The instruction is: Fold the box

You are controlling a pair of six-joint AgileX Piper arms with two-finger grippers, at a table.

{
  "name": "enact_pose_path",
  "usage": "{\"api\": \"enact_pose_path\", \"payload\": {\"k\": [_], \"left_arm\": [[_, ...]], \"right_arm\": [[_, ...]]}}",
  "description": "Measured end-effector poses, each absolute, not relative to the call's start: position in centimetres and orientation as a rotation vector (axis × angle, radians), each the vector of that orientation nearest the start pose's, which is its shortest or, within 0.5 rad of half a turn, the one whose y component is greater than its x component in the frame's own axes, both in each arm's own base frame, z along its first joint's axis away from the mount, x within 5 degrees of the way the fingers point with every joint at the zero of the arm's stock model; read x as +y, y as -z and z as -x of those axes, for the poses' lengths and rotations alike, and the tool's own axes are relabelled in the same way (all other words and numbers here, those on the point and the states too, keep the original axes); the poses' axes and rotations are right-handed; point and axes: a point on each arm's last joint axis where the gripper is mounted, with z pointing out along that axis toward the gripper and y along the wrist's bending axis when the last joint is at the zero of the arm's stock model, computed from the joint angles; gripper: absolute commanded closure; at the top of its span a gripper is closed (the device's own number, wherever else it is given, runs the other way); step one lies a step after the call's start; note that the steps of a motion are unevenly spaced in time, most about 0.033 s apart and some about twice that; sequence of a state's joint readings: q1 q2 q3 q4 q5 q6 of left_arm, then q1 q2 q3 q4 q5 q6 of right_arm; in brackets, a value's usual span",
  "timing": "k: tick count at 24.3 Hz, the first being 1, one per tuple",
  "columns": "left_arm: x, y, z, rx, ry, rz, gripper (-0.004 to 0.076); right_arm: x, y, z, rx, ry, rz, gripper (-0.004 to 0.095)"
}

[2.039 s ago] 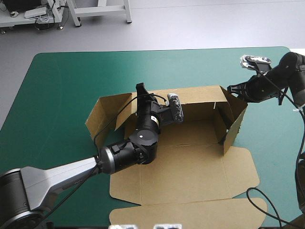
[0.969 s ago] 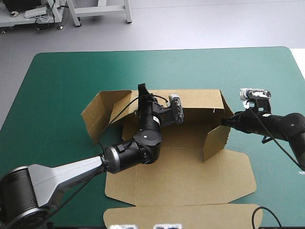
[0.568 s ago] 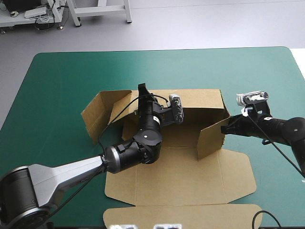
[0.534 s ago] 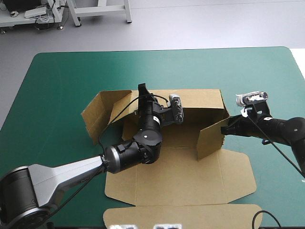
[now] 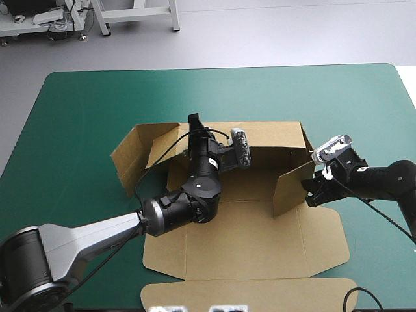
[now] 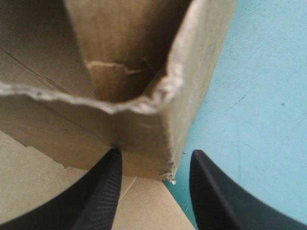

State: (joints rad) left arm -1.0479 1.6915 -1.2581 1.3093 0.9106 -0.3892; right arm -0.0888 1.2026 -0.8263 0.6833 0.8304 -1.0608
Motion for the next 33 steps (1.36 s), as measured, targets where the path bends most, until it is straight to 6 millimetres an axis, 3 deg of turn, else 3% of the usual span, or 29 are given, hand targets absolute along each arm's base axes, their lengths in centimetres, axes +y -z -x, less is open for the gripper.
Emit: {"api": "enact_pose_path", "payload": {"k": [6,9,10,14,15,26,31,33], "left_arm": [[-27.9,-29.8,-24.1,1.6,-0.788,-1.319,0.0733],[-27.9,-29.8,-24.1,1.599,-0.785,-1.32,0.0733],[-27.9,-29.8,-24.1,1.598,-0.784,-1.32,0.0733],[-28.0,-29.8,-24.1,1.597,-0.781,-1.322,0.0733],[-28.0,-29.8,-24.1,1.596,-0.78,-1.322,0.0733],[-28.0,-29.8,-24.1,1.588,-0.779,-1.326,0.0714],[-28.0,-29.8,-24.1,1.588,-0.776,-1.327,0.0547],[-28.2,-29.7,-24.1,1.583,-0.769,-1.332,0.0379]], "right_arm": [[4.2,-28.3,-23.7,2.224,-0.434,0.756,0.0367],[4.3,-27.9,-24.6,2.22,-0.468,0.675,0.0416],[4.3,-27.8,-24.9,2.216,-0.463,0.652,0.0462],[3.9,-27.5,-26.0,2.204,-0.437,0.548,0.0869],[3.9,-27.4,-26.1,2.203,-0.436,0.54,0.0918],[3.7,-27.5,-26.5,2.192,-0.398,0.523,0.0908],[3.6,-27.5,-26.5,2.194,-0.385,0.538,0.0908],[3.6,-27.4,-26.5,2.195,-0.381,0.543,0.0908]]}}
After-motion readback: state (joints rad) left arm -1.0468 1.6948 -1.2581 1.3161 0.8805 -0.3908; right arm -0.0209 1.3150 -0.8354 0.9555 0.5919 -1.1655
